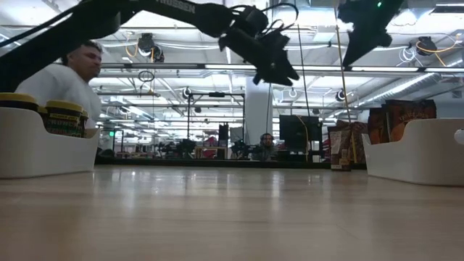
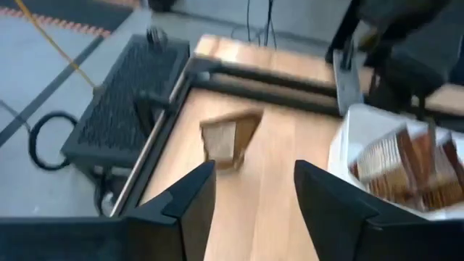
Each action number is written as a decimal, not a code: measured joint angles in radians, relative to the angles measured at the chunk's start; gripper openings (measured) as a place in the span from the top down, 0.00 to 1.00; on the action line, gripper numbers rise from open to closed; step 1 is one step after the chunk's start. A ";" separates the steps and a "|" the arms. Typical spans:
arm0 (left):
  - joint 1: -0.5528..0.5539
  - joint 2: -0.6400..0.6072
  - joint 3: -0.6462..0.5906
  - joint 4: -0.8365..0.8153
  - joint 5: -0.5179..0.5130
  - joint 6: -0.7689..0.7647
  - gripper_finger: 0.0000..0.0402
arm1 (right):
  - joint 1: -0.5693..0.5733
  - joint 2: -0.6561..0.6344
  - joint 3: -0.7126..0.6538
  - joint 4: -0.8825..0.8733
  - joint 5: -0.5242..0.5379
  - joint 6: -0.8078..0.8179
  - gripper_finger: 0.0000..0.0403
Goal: Sort spices by type
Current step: Put the orange seasoning bag into the right white bin
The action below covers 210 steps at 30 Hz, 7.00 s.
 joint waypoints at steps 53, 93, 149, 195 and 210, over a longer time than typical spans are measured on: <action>-0.079 -0.705 -1.061 0.501 -0.121 -0.279 0.66 | -0.349 0.397 -0.242 0.274 -0.227 -0.163 0.35; -0.105 -0.704 -1.060 0.500 -0.133 -0.331 0.66 | -0.340 0.397 -0.319 0.390 -0.229 -0.126 0.35; -0.176 -0.702 -1.060 0.516 -0.052 -0.302 0.66 | -0.107 0.396 -0.318 0.373 -0.346 -0.037 0.99; -0.212 -0.702 -1.060 0.351 0.124 -0.163 0.66 | 0.491 0.396 -0.156 0.410 -0.365 0.140 0.59; -0.352 -0.590 -1.060 0.595 -0.019 -0.168 0.66 | 0.491 0.163 0.055 0.082 -0.202 0.079 0.48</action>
